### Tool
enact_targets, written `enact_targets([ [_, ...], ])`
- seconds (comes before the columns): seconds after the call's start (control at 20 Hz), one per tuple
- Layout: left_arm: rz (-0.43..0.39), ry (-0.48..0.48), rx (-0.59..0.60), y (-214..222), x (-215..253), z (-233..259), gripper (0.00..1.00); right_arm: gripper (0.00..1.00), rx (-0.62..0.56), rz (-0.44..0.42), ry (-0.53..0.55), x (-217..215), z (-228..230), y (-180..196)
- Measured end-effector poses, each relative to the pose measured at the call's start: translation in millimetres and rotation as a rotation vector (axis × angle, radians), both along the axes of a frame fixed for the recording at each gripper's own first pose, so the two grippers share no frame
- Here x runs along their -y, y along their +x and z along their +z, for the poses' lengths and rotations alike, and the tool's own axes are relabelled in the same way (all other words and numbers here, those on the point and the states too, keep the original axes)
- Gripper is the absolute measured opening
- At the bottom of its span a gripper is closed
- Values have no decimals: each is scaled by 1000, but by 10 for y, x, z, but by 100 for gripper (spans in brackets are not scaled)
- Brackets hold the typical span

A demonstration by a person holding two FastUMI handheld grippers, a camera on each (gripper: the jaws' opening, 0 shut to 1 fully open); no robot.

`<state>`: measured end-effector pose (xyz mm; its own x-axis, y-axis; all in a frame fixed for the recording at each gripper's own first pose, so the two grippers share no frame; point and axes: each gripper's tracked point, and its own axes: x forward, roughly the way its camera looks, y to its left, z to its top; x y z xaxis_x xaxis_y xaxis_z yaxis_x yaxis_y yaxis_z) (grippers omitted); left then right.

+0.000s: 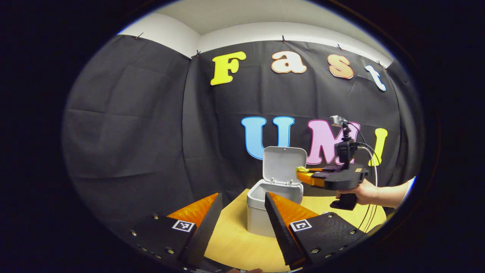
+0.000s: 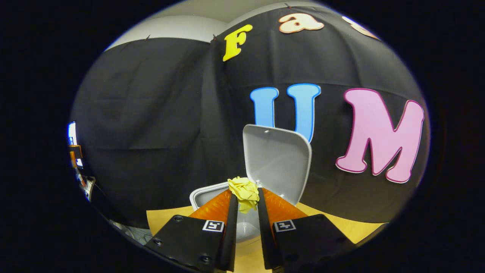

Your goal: Press the lid of the desktop garbage bin to open it, pick up the crumpled paper on the desktop and throw it into the bin, then pick up the pop can on the desktop and drop it into the bin, and finally close the garbage bin lid.

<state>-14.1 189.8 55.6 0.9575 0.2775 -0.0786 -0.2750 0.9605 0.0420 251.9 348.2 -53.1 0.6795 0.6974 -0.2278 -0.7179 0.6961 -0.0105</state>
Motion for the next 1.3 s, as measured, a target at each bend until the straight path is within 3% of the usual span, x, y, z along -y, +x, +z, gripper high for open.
enact_targets([
  [0.15, 10, 24, -9, -72, -57, 5, 76, 33, -73, -15, -45, -144, -286, 118],
  [0.2, 15, 33, -9, -102, -81, 10, 76, 21, -85, -21, -56, -162, -352, 151],
  [0.25, 20, 37, -7, -118, -99, 24, 76, 33, -99, -33, -71, -148, -429, 177],
  [0.3, 20, 35, -6, -128, -97, 15, 76, 31, -119, -29, -78, -157, -495, 182],
  [0.35, 22, 30, -8, -140, -105, 3, 76, 42, -132, -26, -82, -174, -535, 176],
  [0.4, 23, 23, -11, -133, -112, -29, 76, 62, -135, -30, -87, -161, -558, 184],
  [0.45, 23, 14, -14, -119, -115, -52, 76, 66, -127, -36, -91, -143, -547, 196],
  [0.55, 14, -5, -19, -82, -87, -92, 76, 93, -118, -37, -84, -133, -497, 214],
  [0.6, 7, -13, -19, -57, -77, -104, 76, 98, -120, -42, -80, -101, -492, 198],
  [1.0, -136, -67, 20, 350, 343, -114, 76, 98, -93, -60, -46, 510, -183, 26],
  [1.2, -228, -88, 15, 676, 685, -222, 77, 98, -88, -141, 8, 1112, 40, -49],
  [1.3, -289, -99, 77, 881, 921, -214, 77, 98, -81, -197, 23, 1485, 120, -77],
])
